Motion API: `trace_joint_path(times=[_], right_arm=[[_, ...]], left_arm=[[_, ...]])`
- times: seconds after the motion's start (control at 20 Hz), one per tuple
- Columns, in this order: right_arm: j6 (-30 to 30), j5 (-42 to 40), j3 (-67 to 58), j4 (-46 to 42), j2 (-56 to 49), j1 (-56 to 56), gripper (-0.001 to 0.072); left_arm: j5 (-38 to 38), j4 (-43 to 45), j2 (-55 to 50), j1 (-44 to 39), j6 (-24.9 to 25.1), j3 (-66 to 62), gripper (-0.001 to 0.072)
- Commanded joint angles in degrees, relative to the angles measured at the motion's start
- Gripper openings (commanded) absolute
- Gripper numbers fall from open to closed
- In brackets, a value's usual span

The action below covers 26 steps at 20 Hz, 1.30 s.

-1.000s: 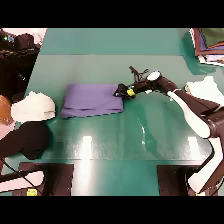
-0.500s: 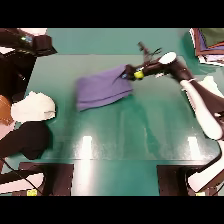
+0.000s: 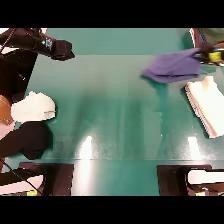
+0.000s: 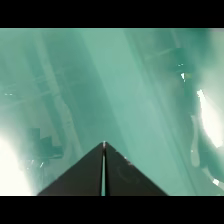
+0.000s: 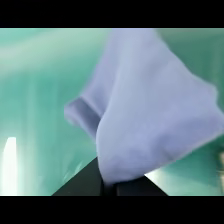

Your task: Fold the shirts.

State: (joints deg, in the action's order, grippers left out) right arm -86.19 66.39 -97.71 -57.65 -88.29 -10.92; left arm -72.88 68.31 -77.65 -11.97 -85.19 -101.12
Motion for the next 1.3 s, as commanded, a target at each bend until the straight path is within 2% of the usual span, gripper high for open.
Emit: trace_joint_path(times=[0.0,0.3,0.55,0.65,1.0,1.25], right_arm=[[-1.29,1.64,-0.04,-1.99,1.73,-11.02,0.0011],[-1.27,2.82,-6.21,-1.86,1.75,-15.47,0.0011],[-1.33,12.59,-18.08,-1.97,1.75,-15.47,0.0011],[-1.49,15.5,-18.71,-2.27,2.71,-15.5,0.0011],[-1.81,17.99,2.12,-3.21,15.67,-22.8,0.0011],[-1.79,17.64,19.63,-17.18,25.62,-30.42,0.0012]], left_arm=[[0.09,-0.37,-0.04,-0.68,-0.35,0.0,0.0028],[1.09,-0.42,-0.04,-0.68,-1.9,0.0,0.0027],[1.38,-0.39,-0.04,-0.68,-1.84,0.0,0.0028],[1.31,-0.39,-0.04,-0.68,-1.84,0.0,0.0027],[1.31,-0.39,-0.04,-0.66,-1.53,0.0,0.0028],[1.31,-0.35,-0.04,-0.68,-1.18,0.0,0.0028]])
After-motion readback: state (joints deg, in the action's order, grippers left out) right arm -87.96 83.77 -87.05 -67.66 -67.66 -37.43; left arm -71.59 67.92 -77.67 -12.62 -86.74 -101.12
